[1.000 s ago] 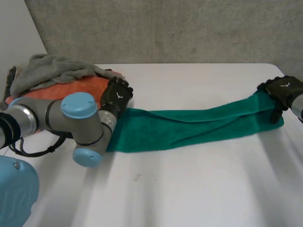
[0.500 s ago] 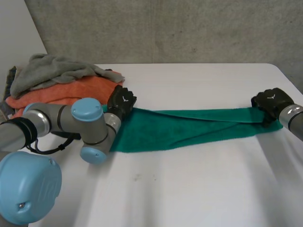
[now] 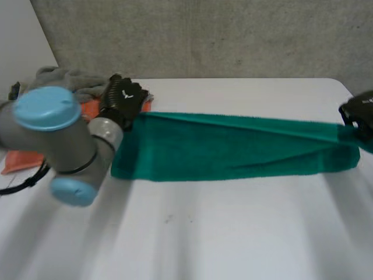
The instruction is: Fold the laundry.
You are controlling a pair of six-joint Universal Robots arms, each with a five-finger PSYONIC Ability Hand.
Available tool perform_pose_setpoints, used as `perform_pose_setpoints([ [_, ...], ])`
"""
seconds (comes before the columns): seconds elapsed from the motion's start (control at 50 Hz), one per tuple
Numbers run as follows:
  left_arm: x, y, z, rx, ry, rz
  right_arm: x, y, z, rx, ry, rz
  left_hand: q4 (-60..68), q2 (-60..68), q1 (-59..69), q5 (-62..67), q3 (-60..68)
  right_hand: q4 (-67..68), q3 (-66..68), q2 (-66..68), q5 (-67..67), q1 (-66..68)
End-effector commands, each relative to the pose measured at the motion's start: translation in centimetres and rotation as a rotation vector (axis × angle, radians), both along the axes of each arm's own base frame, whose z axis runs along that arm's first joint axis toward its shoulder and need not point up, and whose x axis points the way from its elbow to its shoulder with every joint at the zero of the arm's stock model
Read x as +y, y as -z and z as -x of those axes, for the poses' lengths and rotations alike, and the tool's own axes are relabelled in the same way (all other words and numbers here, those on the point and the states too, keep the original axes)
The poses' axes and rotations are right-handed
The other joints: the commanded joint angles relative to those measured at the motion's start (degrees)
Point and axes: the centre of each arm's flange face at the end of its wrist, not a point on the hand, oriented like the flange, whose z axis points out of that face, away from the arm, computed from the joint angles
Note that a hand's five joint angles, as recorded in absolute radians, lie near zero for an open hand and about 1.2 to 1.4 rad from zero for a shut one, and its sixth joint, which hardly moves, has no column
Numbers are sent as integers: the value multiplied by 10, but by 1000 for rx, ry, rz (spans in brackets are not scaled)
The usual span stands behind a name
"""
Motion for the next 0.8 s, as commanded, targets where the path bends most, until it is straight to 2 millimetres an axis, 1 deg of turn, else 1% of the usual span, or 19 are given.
perform_pose_setpoints([
  [0.02,68,11,-35,-118,0,-205,47,23,7,112,-52,-357,113,115,147,139,117,113,117,126,137,165],
  [0.12,84,43,-43,-213,5,-346,53,37,6,161,-91,-393,113,115,147,139,117,113,117,126,137,165],
  [0.16,68,53,-36,-213,0,-333,41,43,7,160,-70,-335,113,115,147,139,117,113,117,126,137,165],
  [0.22,32,46,-22,-161,-23,-218,15,46,8,136,-15,-217,113,115,147,139,117,113,117,126,137,165],
  [0.26,0,29,-10,-101,-55,-88,-5,29,-3,72,7,-66,113,115,147,139,117,113,117,126,137,165],
  [0.28,-21,7,-2,-48,-77,23,-13,19,-10,44,10,8,113,115,147,139,117,113,117,126,137,165],
  [0.32,-40,-22,6,11,-93,153,-25,-1,-19,-6,12,126,113,115,147,139,117,113,117,126,137,165],
  [0.34,-49,-41,11,46,-95,232,-32,-14,-24,-38,10,200,113,115,147,139,117,113,117,126,137,165],
  [0.36,-61,-76,17,116,-103,379,-42,-38,-30,-96,8,336,113,115,147,139,117,113,117,126,137,165],
  [0.42,-72,-128,20,231,-124,599,-54,-73,-32,-191,12,534,113,115,147,139,117,113,117,126,137,165],
  [0.44,-73,-158,20,298,-132,724,-56,-99,-29,-246,27,670,113,115,147,139,117,113,117,126,137,165],
  [0.5,-71,-177,18,339,-135,796,-53,-129,-27,-295,35,814,113,115,147,139,117,113,117,126,137,165],
  [0.58,-68,-149,22,283,-120,684,-50,-119,-30,-266,20,721,113,115,147,139,117,113,117,126,137,165],
  [0.6,-66,-127,22,242,-117,613,-46,-107,-33,-244,-9,632,113,115,147,139,117,113,117,126,137,165],
  [0.66,-51,-91,11,175,-114,485,-38,-68,-37,-190,-57,410,113,115,147,139,117,113,117,126,137,165],
  [0.72,-40,-65,4,134,-113,405,-30,-46,-38,-159,-61,276,113,115,147,139,117,113,117,126,137,165],
  [0.74,-32,-41,2,101,-107,338,-25,-32,-36,-139,-57,191,113,115,147,139,117,113,117,126,137,165],
  [0.78,-25,-23,-1,75,-104,282,-19,-16,-35,-121,-55,104,113,115,147,139,117,113,117,126,137,165],
  [0.8,-21,-13,-3,62,-101,251,-14,4,-34,-99,-56,3,113,115,147,139,117,113,117,126,137,165],
])
